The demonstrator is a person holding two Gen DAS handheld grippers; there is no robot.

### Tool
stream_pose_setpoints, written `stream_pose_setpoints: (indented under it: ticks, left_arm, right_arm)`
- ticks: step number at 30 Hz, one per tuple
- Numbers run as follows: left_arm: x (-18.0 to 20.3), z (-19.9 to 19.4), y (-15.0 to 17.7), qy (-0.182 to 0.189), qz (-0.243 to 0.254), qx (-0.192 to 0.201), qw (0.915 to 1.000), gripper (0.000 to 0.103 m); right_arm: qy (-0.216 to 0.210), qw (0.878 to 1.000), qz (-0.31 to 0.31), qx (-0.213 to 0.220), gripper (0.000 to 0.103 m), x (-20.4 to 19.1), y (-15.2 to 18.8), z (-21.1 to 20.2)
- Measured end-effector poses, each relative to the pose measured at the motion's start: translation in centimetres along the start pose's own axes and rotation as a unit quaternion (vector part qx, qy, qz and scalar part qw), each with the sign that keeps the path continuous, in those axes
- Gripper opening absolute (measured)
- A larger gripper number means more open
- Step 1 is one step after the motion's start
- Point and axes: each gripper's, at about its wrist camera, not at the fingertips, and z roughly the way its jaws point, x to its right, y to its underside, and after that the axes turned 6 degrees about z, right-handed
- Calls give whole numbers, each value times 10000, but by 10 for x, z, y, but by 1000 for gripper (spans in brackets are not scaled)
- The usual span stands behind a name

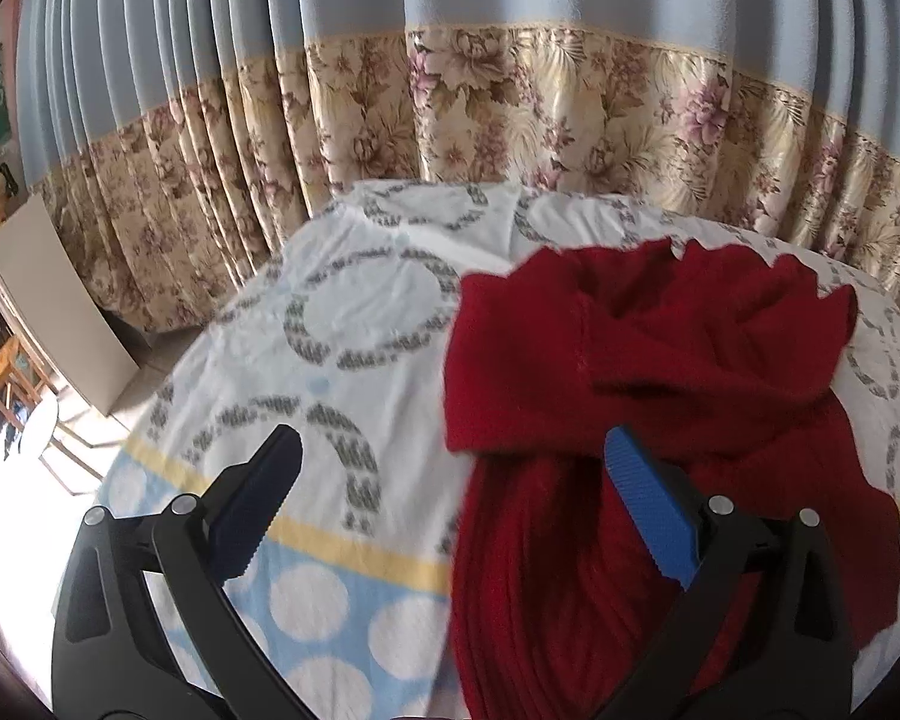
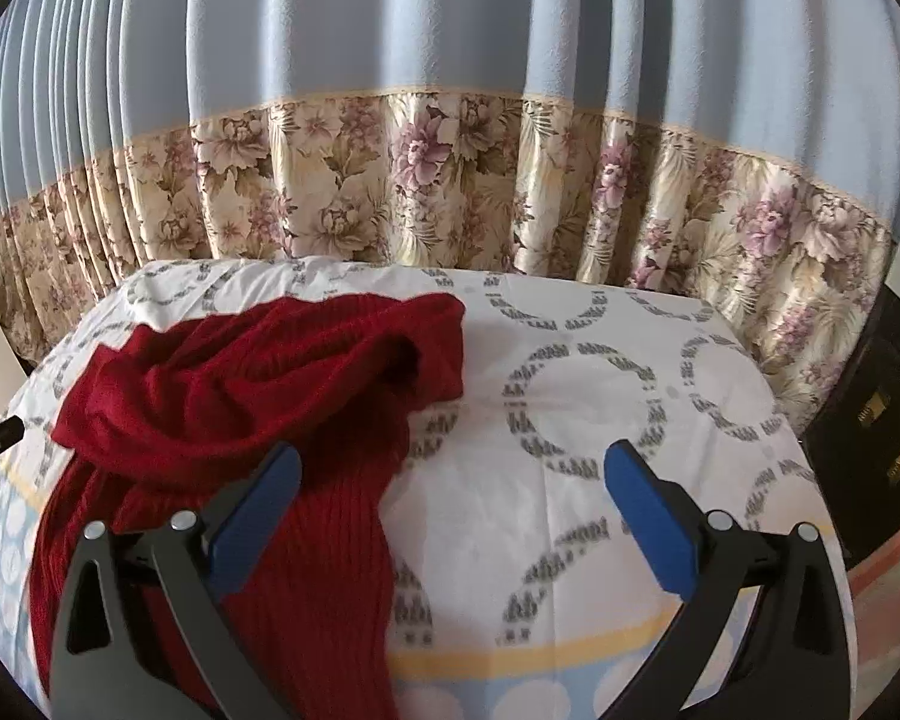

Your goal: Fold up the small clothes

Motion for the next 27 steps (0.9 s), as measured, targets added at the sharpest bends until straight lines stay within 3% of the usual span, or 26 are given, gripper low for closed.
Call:
stream_pose_setpoints:
  ticks: [11,22,23,24,25,27]
  left_arm:
    - [-9,43,-39,-9,51,77,10000,100]
    - [-25,88,-48,-261,81,-227,9994,100]
    - [-25,92,-47,-272,92,-278,9992,100]
    - [-25,96,-46,-276,106,-308,9991,100]
    - [-25,99,-46,-299,119,-325,9990,100]
    - [-24,106,-45,-306,161,-404,9986,100]
  right_arm:
    - [-116,9997,150,-143,101,-17,-33,66]
    - [-218,9952,263,-912,101,-29,-42,157]
    - [-382,9940,295,-983,92,-28,-39,160]
    - [-641,9919,316,-1048,27,-27,-36,162]
    - [-544,9922,268,-1092,13,-27,-34,162]
    - [-490,9937,245,-981,12,-23,-32,155]
